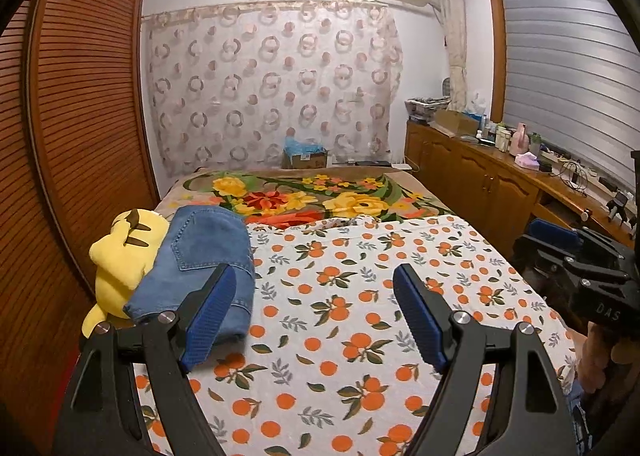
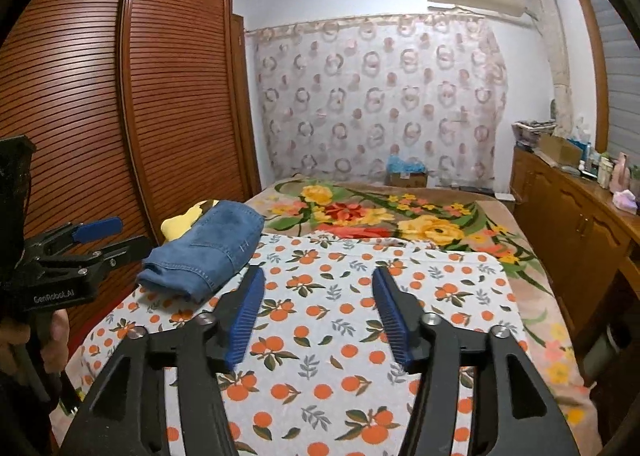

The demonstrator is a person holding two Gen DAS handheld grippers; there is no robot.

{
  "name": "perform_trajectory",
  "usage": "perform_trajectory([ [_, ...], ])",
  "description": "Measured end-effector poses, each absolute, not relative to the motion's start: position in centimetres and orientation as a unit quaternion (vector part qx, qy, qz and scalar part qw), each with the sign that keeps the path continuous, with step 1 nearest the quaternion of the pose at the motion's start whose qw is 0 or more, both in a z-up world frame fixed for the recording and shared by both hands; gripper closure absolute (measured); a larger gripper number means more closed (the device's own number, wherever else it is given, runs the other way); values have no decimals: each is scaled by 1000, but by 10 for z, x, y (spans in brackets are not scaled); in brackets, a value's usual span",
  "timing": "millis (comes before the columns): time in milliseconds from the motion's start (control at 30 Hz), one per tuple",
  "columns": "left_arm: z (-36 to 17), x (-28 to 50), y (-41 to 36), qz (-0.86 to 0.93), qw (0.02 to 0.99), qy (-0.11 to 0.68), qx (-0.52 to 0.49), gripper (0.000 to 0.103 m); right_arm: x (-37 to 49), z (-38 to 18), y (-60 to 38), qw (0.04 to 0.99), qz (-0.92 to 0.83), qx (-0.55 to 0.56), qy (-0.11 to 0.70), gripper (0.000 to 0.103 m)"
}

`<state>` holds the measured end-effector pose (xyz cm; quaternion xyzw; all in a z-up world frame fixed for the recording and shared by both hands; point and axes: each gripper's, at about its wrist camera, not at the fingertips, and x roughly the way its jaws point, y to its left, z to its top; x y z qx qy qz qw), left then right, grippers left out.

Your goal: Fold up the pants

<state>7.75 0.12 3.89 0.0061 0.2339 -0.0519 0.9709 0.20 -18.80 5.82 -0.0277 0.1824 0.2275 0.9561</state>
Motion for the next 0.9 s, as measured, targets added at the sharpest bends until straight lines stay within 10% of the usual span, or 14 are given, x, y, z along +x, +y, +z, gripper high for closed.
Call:
perform_trajectory([
  [900, 56, 60, -26, -66, 975, 213, 5, 22, -22, 63, -206, 973, 176, -18, 151, 19],
])
